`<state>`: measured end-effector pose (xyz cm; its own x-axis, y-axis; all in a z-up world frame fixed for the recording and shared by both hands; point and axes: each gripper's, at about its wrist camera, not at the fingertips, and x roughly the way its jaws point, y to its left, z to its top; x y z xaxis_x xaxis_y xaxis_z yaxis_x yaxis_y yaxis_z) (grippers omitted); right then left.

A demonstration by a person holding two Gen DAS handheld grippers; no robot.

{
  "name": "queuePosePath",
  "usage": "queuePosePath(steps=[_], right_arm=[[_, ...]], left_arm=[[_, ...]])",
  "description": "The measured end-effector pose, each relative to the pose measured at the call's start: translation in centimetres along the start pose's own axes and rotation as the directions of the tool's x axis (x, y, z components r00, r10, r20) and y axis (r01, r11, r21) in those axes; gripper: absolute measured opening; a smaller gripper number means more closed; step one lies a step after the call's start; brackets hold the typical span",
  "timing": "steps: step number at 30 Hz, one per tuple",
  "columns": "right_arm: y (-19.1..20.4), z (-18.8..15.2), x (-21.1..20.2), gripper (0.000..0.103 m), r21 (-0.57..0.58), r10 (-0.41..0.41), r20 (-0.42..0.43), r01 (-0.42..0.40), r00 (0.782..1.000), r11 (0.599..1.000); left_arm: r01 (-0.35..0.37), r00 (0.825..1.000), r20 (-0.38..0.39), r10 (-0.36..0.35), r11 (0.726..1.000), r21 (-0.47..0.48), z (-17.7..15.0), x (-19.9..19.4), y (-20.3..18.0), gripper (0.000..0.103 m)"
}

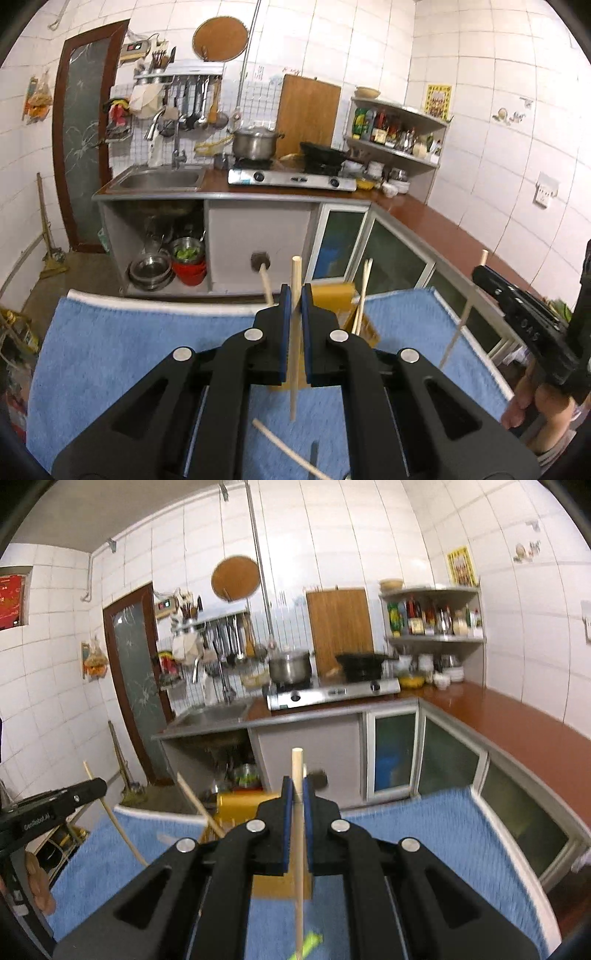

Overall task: Organize utensils
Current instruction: 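Lift the left gripper's chopstick over the yellow holder while the right gripper carries its chopstick there, then open the left gripper over the holder while the right gripper releases its chopstick inside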

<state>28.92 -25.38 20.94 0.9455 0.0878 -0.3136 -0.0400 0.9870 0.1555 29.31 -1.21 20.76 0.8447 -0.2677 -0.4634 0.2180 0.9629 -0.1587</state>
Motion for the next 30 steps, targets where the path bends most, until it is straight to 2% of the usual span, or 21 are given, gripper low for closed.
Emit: queuePosePath(steps=[6,9,12,18,22,30], right_arm=[[0.7,4.1,2.8,0.006,0.005,0.014,0.086,-0.015,0.996,1.0],[1.0,5.0,4.4,0.006,0.004,0.022,0.129,-0.022,0.991,1.0],[1.3,4.9,6.2,0.006,0.001,0.035,0.143,-0.035,0.989,0.999],[0.9,0.2,10.6,0.006,-0.017,0.033,0.114,-0.031,0.993,0.999],[0.5,-3.4,12.7,0.006,-0.046,0.042,0.047,-0.04,0.998,0.998],[-0.8,-8.1,15.2,0.008,-0.052,0.035,-0.057,-0.038,0.998,0.998]], left_arm=[[-0.004,0.998,0.067,0.005,1.0,-0.015,5.0,2.3,-1.3,0.004],[-0.028,0.996,0.089,0.027,1.0,0.007,6.0,4.3,-2.0,0.004],[-0.03,0.996,0.087,0.029,0.999,0.015,5.7,6.2,-2.2,0.004],[-0.055,0.998,0.018,0.054,0.997,0.057,2.0,10.8,-1.6,0.004],[-0.064,0.996,-0.055,0.067,0.997,0.044,-0.9,13.5,-0.1,0.004],[-0.061,0.988,-0.137,0.065,0.998,0.03,-4.5,16.0,1.2,0.005]])
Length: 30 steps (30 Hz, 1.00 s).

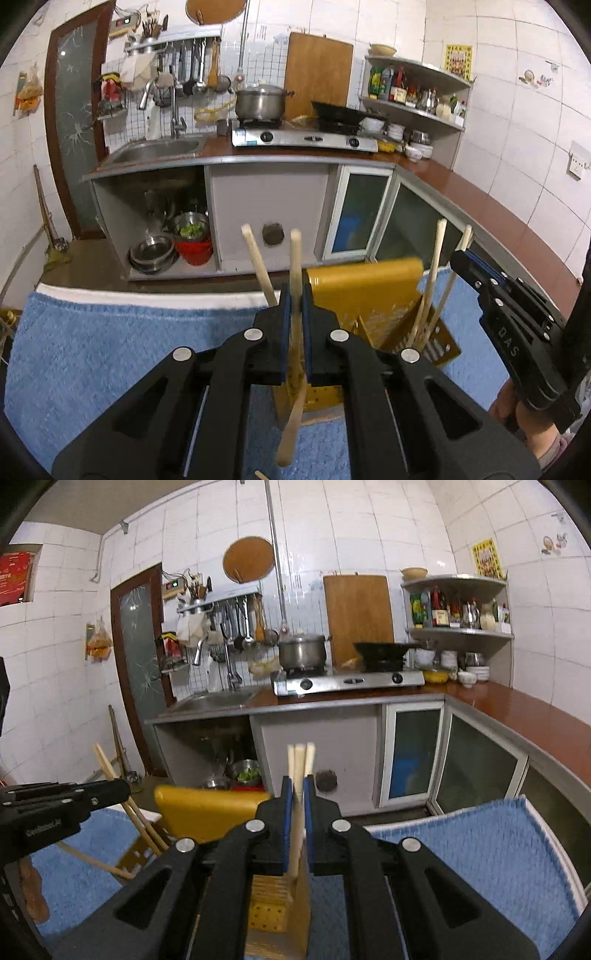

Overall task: Organize utensils
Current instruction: 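Open the left gripper over the holder while the right gripper releases its chopstick inside, then close the left gripper on a loose chopstick while the right gripper grasps the green-handled knife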

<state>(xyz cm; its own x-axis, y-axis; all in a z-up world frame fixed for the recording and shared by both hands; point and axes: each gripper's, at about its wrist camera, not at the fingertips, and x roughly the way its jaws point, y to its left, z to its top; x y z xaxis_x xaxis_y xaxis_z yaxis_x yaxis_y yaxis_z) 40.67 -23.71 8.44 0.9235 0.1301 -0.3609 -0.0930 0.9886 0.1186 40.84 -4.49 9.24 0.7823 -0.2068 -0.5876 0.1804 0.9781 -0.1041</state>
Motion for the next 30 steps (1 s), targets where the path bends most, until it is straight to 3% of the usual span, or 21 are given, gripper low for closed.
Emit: queuePosePath(steps=[4,5,7,12,13,16,22,26,30], right_arm=[[0.0,-0.4,0.2,0.012,0.009,0.013,-0.035,-0.012,0.999,1.0],[0.0,-0.3,0.1,0.028,0.009,0.012,-0.038,-0.012,0.999,1.0],[0.0,-0.1,-0.9,0.054,0.013,0.01,-0.027,-0.009,1.0,1.0],[0.3,0.4,-3.8,0.055,0.007,-0.019,-0.021,0.019,1.0,1.0],[0.4,0.5,-4.6,0.057,0.008,-0.023,-0.02,0.023,1.0,1.0],[0.5,0.7,-6.7,0.064,0.006,-0.043,-0.013,0.043,0.999,0.999],[0.5,0.2,-10.4,0.079,-0.001,-0.072,-0.008,0.072,0.997,0.997],[0.6,-0.6,-11.9,0.082,-0.012,-0.092,-0.021,0.092,0.996,0.996],[0.4,-2.2,-12.8,0.083,0.007,-0.117,-0.049,0.117,0.992,0.993]], left_arm=[[0.015,1.0,-0.01,-0.015,1.0,-0.025,-0.8,0.3,0.8,0.008],[0.016,1.0,-0.013,-0.016,0.999,-0.032,-0.8,0.0,1.1,0.012],[0.022,1.0,-0.009,-0.022,0.999,-0.048,-0.8,-0.9,1.5,0.037],[0.023,0.999,0.036,-0.02,0.996,-0.088,-0.3,-4.9,2.2,0.062],[0.022,0.999,0.043,-0.018,0.996,-0.09,-0.3,-5.5,2.2,0.071],[-0.013,0.996,0.087,0.021,0.996,-0.091,-0.6,-8.3,2.9,0.083],[-0.085,0.988,0.127,0.091,0.995,-0.054,-2.4,-11.8,4.1,0.095],[-0.138,0.981,0.13,0.141,0.99,-0.036,-4.2,-12.7,4.7,0.098],[-0.146,0.984,0.094,0.151,0.988,-0.059,-6.1,-12.6,5.4,0.098]])
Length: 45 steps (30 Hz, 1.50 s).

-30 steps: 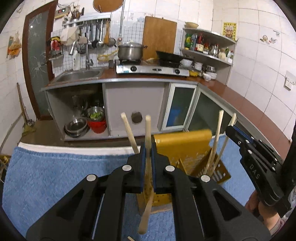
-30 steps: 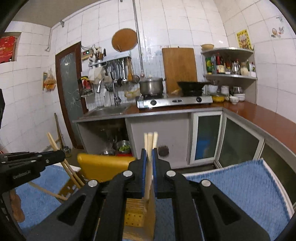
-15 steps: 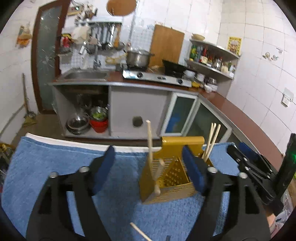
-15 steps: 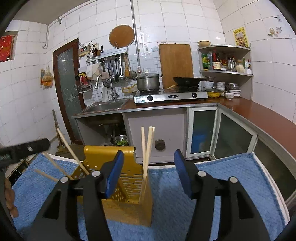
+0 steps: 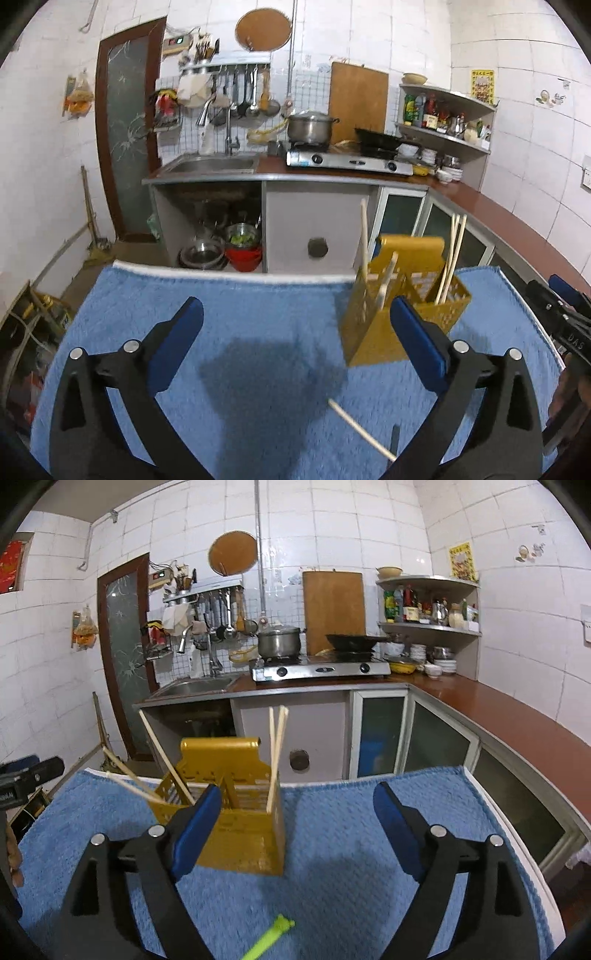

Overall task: Organize utensils
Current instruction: 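Close the left gripper on a loose chopstick while the right gripper grasps the green-handled knife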

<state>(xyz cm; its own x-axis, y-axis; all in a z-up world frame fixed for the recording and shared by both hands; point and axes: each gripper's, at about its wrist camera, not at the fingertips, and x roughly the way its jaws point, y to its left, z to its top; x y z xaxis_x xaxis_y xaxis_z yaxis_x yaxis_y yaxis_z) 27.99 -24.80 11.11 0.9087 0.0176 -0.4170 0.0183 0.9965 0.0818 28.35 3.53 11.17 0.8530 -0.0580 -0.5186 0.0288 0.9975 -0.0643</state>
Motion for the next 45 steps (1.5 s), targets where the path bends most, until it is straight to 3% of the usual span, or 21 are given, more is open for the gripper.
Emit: queuePosePath(steps=[9,18,20,22,26,28,31,33,37,45], right_arm=[[0.3,-5.5,1.2,0.083,-0.021,-0.07,-0.128,0.068,0.989,0.998],[-0.1,-10.0,4.7,0.083,0.042,-0.085,-0.296,0.102,0.951,0.994],[0.0,-10.7,5.3,0.082,0.049,-0.088,-0.319,0.109,0.944,0.993],[0.2,-11.2,5.9,0.081,0.057,-0.09,-0.338,0.116,0.937,0.992],[0.5,-11.6,7.0,0.066,0.076,-0.086,-0.378,0.123,0.922,0.989],[0.7,-12.0,7.6,0.058,0.084,-0.084,-0.399,0.127,0.913,0.988],[0.9,-12.5,8.7,0.042,0.086,-0.083,-0.44,0.133,0.894,0.987],[1.1,-12.6,9.2,0.04,0.094,-0.071,-0.45,0.127,0.89,0.988],[1.7,-12.6,10.0,0.026,0.104,-0.055,-0.477,0.119,0.877,0.987],[2.8,-12.4,10.8,0.022,0.073,-0.067,-0.492,0.118,0.868,0.99]], left_arm=[[-0.002,0.99,-0.142,0.0,1.0,-0.016,-5.3,2.7,-0.4,0.098],[-0.001,0.957,-0.29,-0.009,0.999,-0.034,-9.2,6.6,-2.3,0.096],[-0.004,0.943,-0.333,-0.009,0.999,-0.039,-9.8,7.6,-2.6,0.091],[-0.003,0.93,-0.368,-0.01,0.999,-0.035,-10.2,8.5,-2.9,0.077],[-0.006,0.902,-0.432,-0.006,1.0,-0.026,-11.3,10.4,-3.8,0.058],[0.006,0.885,-0.464,-0.027,0.999,-0.047,-11.5,11.3,-4.0,0.043],[0.009,0.876,-0.482,-0.036,0.998,-0.059,-11.6,12.1,-4.1,0.04],[0.0,0.873,-0.487,-0.016,0.999,-0.033,-11.4,12.5,-4.6,0.035],[-0.01,0.863,-0.506,-0.004,1.0,-0.027,-11.0,13.3,-5.0,0.026],[-0.007,0.853,-0.523,0.005,1.0,-0.003,-10.6,14.3,-5.6,0.014]])
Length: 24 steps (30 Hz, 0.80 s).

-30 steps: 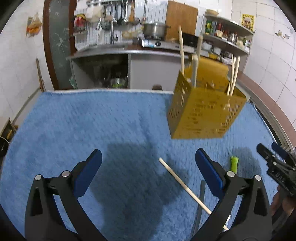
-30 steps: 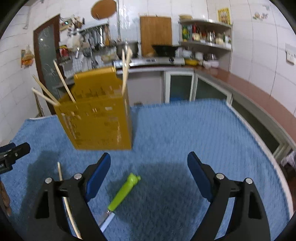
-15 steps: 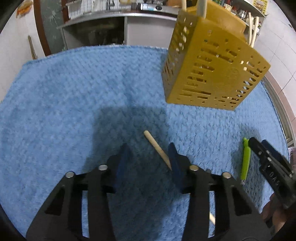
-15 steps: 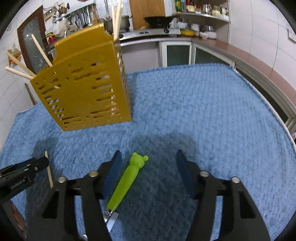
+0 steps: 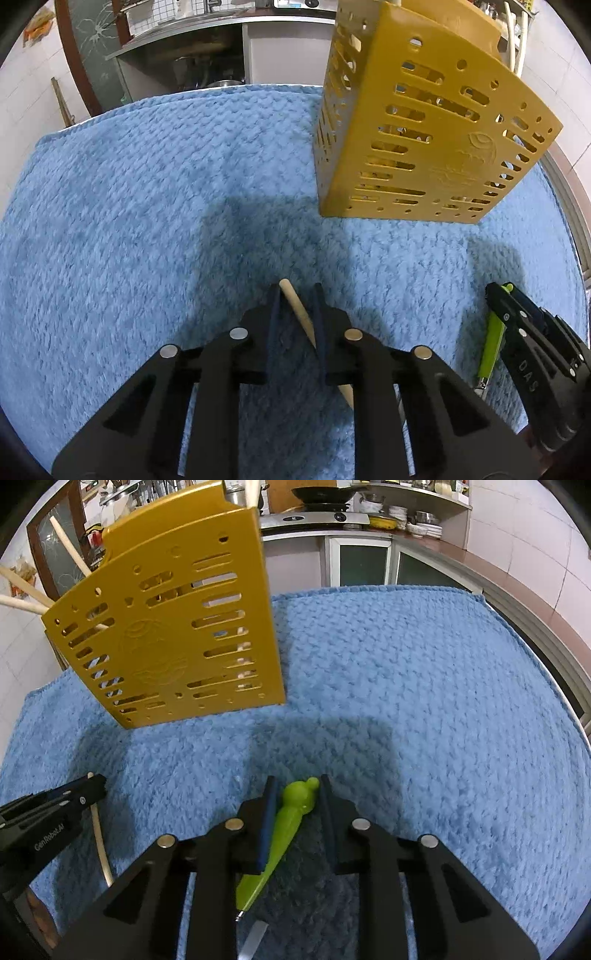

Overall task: Organize utensils
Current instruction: 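Raise the left gripper's chopstick over the holder while the right gripper carries the knife there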

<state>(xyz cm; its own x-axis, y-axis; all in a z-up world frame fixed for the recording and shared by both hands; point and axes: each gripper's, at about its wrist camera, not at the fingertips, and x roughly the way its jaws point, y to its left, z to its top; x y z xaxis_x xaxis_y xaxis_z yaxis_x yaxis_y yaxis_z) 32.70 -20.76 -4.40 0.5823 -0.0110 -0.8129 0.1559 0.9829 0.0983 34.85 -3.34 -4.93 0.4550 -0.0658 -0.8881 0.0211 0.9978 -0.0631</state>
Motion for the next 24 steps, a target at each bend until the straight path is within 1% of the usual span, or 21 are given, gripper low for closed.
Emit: queuePosePath(steps=[4,6,8,11,14,20,24], right_arm=[[-0.9,0.3,-0.1,0.02,0.007,0.031,-0.007,-0.031,0.999,0.999],[-1.5,0.4,-0.4,0.02,0.003,0.035,-0.002,-0.035,0.999,0.999],[-2.0,0.5,-0.6,0.019,-0.004,0.046,-0.002,-0.046,0.999,0.999],[-2.8,0.7,-0.6,0.019,-0.009,0.067,-0.011,-0.067,0.998,0.998],[-3.1,0.9,-0.1,0.019,-0.016,0.076,-0.054,-0.077,0.996,0.997],[-2.3,1.0,0.4,0.02,-0.012,0.049,-0.093,-0.05,0.994,0.999],[-2.2,1.0,0.4,0.019,-0.015,0.044,-0.089,-0.045,0.995,0.999]], left_arm=[[0.031,1.0,-0.001,-0.031,1.0,0.007,0.2,-0.3,0.6,0.007],[0.031,0.999,0.007,-0.031,0.999,0.019,0.2,-0.5,0.7,0.004],[0.025,1.0,0.011,-0.025,0.999,0.035,0.2,-0.7,0.7,0.004],[0.033,0.999,-0.003,-0.033,0.998,0.045,-0.1,-0.5,0.7,0.004],[0.034,0.999,-0.007,-0.033,0.998,0.052,-0.2,-0.5,0.7,0.004],[0.028,0.999,-0.019,-0.027,0.998,0.061,-0.1,-0.5,0.6,0.004],[0.036,0.999,-0.015,-0.035,0.998,0.054,0.2,-0.1,0.7,0.004]])
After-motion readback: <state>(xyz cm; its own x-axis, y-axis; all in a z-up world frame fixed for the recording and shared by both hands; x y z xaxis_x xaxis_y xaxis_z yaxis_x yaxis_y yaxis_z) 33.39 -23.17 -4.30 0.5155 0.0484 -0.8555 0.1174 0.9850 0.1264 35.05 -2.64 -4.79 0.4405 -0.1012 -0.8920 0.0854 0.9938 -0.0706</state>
